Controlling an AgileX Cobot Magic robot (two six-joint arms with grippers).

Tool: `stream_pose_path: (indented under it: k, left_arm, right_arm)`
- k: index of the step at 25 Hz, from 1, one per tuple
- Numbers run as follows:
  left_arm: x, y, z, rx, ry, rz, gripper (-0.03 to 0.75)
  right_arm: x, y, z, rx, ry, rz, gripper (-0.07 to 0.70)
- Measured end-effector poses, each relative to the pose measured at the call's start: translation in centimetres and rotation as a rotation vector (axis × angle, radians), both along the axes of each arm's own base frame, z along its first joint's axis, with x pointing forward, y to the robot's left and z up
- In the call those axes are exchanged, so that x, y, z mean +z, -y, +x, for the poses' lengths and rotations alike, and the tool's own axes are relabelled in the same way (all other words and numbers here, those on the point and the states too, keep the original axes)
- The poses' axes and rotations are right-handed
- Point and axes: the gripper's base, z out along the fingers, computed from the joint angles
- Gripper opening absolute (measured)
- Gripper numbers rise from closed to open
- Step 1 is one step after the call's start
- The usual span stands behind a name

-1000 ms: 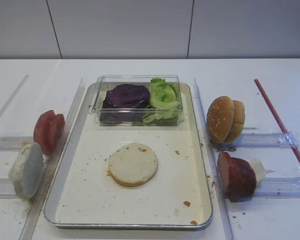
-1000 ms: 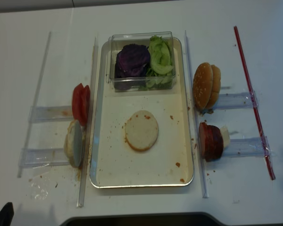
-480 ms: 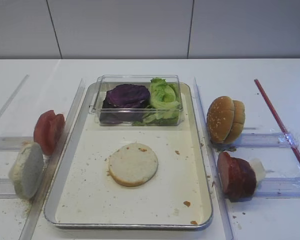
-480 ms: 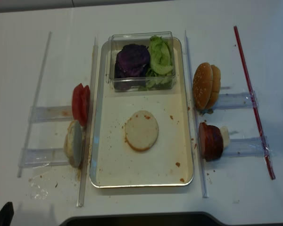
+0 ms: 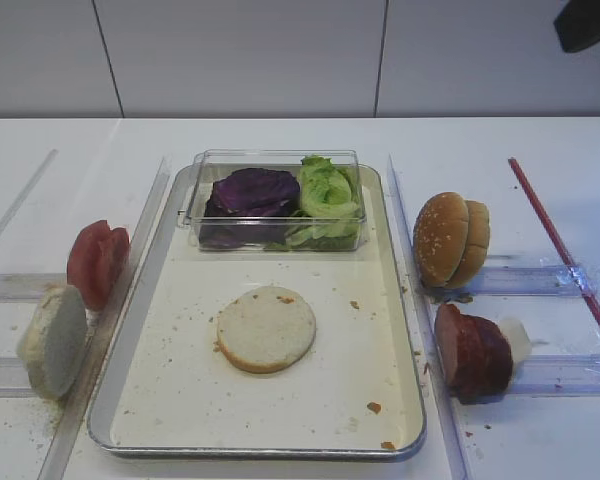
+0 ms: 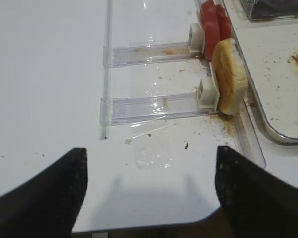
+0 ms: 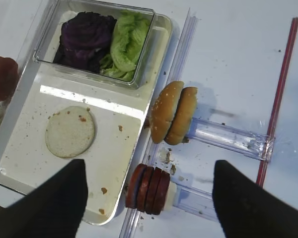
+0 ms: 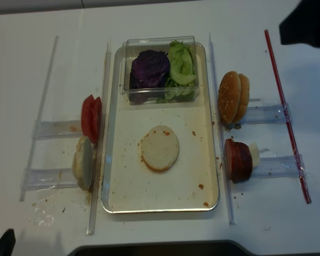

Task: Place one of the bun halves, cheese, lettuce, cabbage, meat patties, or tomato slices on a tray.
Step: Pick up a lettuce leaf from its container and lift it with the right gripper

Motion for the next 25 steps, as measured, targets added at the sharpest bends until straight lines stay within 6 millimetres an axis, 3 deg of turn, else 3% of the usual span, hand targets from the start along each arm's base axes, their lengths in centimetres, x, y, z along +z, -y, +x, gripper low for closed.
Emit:
stream_pose_path:
  k: [11,25]
  left_arm:
    - [0.0,0.0,0.0,0.001,0.0,0.002,0.491]
    - [0.0,0.0,0.0,0.001,0.0,0.002,0.491]
  right_arm:
    - [-0.6,-4.8,6.8,0.065,-0.065,-0.079,0.526]
    - [-4.2,-9.5,14.7,0.097,-0.137,-0.083,0.499]
